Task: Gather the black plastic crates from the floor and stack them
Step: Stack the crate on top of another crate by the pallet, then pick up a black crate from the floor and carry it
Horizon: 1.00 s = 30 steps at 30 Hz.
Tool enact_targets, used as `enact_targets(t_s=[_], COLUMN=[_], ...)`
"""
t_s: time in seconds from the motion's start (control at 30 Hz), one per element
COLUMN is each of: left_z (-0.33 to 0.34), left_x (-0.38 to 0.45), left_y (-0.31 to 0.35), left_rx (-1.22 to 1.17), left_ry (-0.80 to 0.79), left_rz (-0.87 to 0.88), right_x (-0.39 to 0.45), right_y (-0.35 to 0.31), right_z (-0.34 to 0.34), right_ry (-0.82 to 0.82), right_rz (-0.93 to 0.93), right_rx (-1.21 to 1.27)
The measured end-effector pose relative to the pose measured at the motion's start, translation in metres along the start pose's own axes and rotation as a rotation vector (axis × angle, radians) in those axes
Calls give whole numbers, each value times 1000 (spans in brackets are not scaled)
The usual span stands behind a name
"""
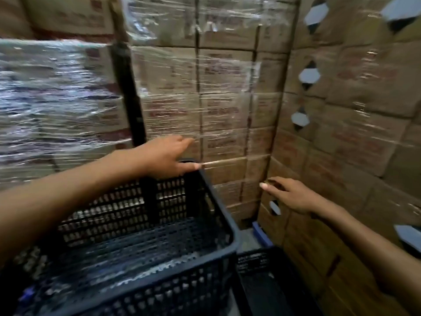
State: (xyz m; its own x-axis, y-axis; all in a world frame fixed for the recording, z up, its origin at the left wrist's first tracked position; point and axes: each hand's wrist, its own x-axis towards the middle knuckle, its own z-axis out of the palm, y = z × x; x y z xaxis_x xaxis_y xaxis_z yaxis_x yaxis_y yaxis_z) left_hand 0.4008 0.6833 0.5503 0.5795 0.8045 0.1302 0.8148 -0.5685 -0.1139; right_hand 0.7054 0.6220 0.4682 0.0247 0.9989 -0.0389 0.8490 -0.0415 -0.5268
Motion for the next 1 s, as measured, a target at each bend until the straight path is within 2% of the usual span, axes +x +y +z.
enact_targets(t_s=[0.07,0.13,0.23,0.37,0.47,0.63,0.77,0.9,1.0], left_z=[4,13,44,109,172,306,441,565,642], left_x=[40,93,153,202,215,208,182,141,124], left_y=[50,135,232,325,377,420,431,431,428], left_rx=[99,141,131,-10,-36,-57,-48,26,27], left_ry=[-38,-89,-198,-318,-401,-633,-774,-948,-985], left_rz=[127,229,265,330,407,387,267,219,215], right_x=[-17,-37,-51,-68,-80,-112,-124,-136,-133], right_y=[31,98,185,266,330,422,484,521,544], right_z=[-14,-36,-54,-46,-14,93,207,327,412], right_ry=[0,19,-18,-44,-58,-38,-132,-112,-62], right_rz=[30,104,197,312,398,666,919,1217,1343], right_rx=[10,14,52,131,248,385,522,672,866])
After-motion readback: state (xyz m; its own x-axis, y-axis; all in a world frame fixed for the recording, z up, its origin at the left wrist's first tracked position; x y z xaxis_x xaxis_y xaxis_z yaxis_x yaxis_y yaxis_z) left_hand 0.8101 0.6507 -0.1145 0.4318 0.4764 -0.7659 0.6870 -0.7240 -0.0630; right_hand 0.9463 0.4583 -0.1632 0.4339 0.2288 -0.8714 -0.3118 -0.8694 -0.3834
